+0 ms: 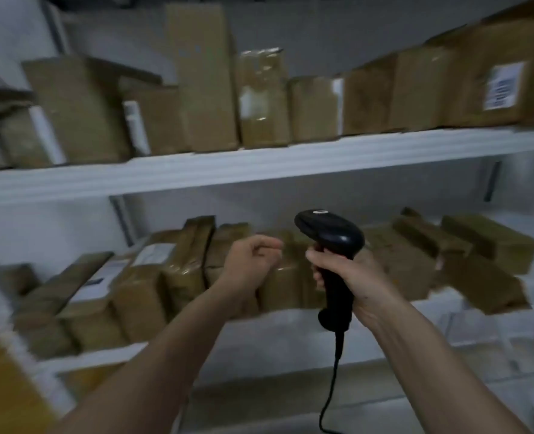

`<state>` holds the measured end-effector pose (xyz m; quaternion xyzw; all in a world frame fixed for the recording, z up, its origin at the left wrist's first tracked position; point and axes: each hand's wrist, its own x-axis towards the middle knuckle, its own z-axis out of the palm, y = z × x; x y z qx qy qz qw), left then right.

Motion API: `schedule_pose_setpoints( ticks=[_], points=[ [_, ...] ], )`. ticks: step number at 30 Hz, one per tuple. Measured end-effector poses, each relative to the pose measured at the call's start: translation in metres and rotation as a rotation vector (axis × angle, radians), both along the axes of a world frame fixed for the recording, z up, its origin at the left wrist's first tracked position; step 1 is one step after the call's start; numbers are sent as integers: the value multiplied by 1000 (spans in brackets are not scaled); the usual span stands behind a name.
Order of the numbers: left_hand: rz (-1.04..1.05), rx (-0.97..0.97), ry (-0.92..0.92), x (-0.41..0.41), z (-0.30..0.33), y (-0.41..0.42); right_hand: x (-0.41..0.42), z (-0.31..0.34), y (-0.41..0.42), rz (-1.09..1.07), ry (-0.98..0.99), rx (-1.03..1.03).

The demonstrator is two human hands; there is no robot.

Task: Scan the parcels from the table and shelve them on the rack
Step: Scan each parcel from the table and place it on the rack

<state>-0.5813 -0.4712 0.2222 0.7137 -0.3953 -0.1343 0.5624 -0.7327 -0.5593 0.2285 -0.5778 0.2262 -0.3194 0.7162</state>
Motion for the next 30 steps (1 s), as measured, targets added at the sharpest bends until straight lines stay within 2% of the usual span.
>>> schedule_pose_setpoints(
  ticks=[5, 13, 18, 24, 30],
  points=[
    [120, 54, 76, 65, -32, 123, 86, -31, 92, 189, 54, 3],
    [427, 128, 206, 153, -74, 325, 212, -68, 251, 389, 129, -14],
    [553, 224, 274, 190, -91, 430, 270, -90, 337, 507, 175, -127],
    [648, 263, 324, 219, -95, 507, 319, -107, 405, 568, 235, -89],
    [685, 230, 367, 247, -102, 539, 358, -112, 435, 587, 275, -69]
  ],
)
